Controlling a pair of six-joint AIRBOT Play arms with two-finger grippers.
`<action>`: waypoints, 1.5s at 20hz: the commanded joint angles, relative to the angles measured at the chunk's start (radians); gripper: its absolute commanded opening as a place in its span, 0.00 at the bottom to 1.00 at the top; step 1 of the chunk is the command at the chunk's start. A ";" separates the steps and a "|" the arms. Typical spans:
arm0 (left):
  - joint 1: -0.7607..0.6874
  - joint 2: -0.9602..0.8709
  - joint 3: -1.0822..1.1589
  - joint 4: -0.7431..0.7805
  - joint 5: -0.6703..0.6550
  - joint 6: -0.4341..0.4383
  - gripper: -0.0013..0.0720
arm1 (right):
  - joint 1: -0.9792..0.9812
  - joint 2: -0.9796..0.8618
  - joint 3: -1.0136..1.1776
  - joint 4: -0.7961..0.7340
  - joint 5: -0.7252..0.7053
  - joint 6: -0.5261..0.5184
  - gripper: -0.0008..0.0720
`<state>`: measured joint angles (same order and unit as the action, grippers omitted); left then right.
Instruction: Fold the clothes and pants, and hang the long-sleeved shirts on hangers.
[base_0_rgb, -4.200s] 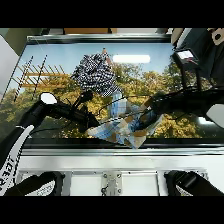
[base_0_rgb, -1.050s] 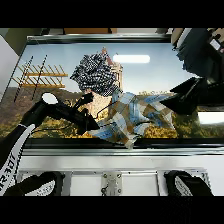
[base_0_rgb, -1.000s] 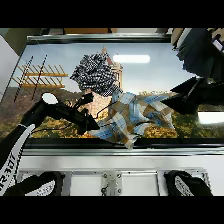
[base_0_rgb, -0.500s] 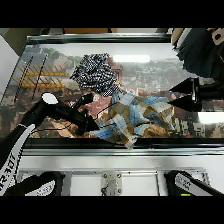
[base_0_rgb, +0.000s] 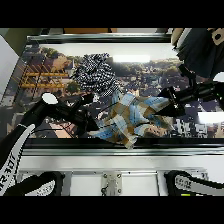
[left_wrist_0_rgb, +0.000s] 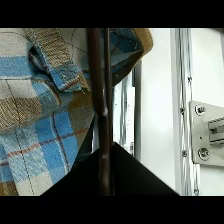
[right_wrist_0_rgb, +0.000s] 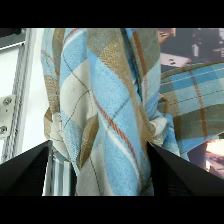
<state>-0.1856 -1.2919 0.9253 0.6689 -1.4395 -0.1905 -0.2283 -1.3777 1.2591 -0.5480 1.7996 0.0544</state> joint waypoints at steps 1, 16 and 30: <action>0.001 -0.001 0.000 -0.005 0.002 0.000 0.03 | 0.040 -0.008 -0.001 -0.014 -0.016 -0.002 0.92; 0.001 -0.001 0.000 -0.005 0.002 0.000 0.03 | 0.050 -0.008 -0.001 0.017 -0.014 -0.002 0.92; 0.001 -0.001 0.000 -0.005 0.002 0.000 0.03 | 0.050 -0.008 -0.001 -0.061 -0.012 -0.003 0.03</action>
<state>-0.1844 -1.2926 0.9249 0.6609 -1.4364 -0.1867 -0.1783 -1.3857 1.2579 -0.5655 1.7920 0.0513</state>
